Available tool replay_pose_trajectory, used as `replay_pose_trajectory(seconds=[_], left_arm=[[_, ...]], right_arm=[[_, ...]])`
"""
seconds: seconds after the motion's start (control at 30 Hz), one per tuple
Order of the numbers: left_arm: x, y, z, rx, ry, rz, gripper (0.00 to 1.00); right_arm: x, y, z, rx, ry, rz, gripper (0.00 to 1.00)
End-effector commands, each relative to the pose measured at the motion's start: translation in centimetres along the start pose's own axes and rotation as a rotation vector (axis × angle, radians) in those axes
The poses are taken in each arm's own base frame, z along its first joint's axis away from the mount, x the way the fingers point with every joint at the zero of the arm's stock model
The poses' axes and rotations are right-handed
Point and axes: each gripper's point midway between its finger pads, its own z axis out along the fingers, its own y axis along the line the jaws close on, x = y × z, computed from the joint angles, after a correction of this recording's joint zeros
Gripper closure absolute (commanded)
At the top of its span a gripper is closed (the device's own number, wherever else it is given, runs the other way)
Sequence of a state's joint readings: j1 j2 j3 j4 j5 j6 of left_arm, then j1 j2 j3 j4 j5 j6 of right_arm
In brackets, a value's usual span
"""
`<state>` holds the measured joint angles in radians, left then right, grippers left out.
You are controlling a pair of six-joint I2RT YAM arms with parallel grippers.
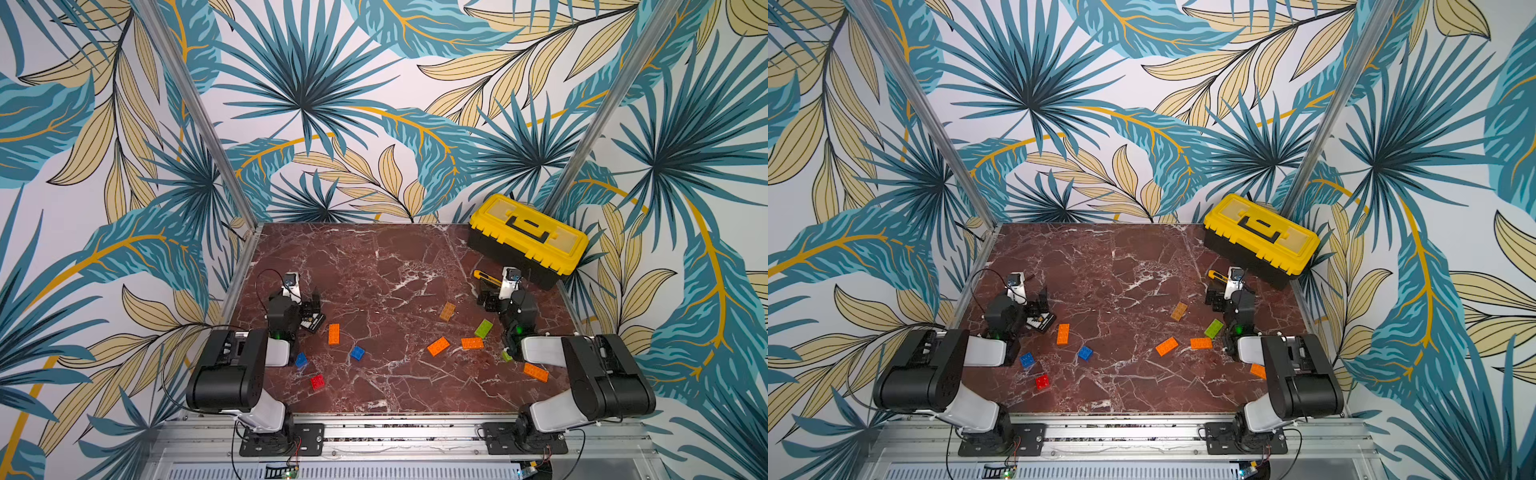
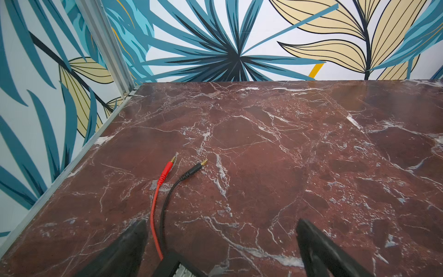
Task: Assemble the number 5 with lego
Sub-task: Pick up the lego brick from the center of the board.
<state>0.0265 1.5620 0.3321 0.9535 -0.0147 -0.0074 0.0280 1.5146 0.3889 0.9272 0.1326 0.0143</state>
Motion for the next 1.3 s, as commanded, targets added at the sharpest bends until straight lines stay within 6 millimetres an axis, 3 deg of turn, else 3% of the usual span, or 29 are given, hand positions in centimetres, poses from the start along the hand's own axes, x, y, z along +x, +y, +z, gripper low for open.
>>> replay_pose_trajectory(seconds=[0.0, 0.47, 0.6, 0.73, 0.83, 0.97, 1.03, 1.13, 1.27], left_arm=[[-2.0, -0.1, 0.6, 0.006, -0.051, 0.003, 0.0], [-2.2, 0.7, 0.2, -0.035, -0.076, -0.022, 0.0], [-5.2, 0.8, -2.9, -0.117, -0.165, 0.007, 0.0], [-8.9, 2.3, -5.7, -0.194, -0.121, -0.117, 0.0], [-9.8, 2.8, -6.4, -0.238, -0.001, -0.267, 0.01], [-8.7, 0.5, -6.8, -0.126, 0.141, -0.467, 0.01], [-7.1, 0.0, -7.4, -0.12, 0.212, -0.607, 0.01], [-7.2, -4.7, -7.7, 0.198, 0.26, -0.696, 0.0], [-5.3, -8.6, -8.9, 0.271, 0.424, -0.686, 0.01]], right_arm=[[0.3, -1.1, 0.0, 0.064, 0.008, 0.014, 0.01], [0.4, -1.3, -0.1, 0.081, 0.004, 0.018, 0.01], [-1.2, -1.1, -1.4, 0.093, -0.013, -0.002, 0.01], [-1.7, -2.6, -3.3, 0.191, 0.163, 0.115, 0.01], [-1.9, -1.0, -4.8, 0.111, 0.277, 0.189, 0.01], [-2.0, 3.3, -7.0, -0.096, 0.436, 0.301, 0.01], [-0.9, 5.1, -8.2, -0.17, 0.543, 0.355, 0.01], [0.6, 8.6, -10.3, -0.246, 0.7, 0.302, 0.0], [2.7, 11.6, -12.3, -0.227, 0.793, 0.178, 0.01]])
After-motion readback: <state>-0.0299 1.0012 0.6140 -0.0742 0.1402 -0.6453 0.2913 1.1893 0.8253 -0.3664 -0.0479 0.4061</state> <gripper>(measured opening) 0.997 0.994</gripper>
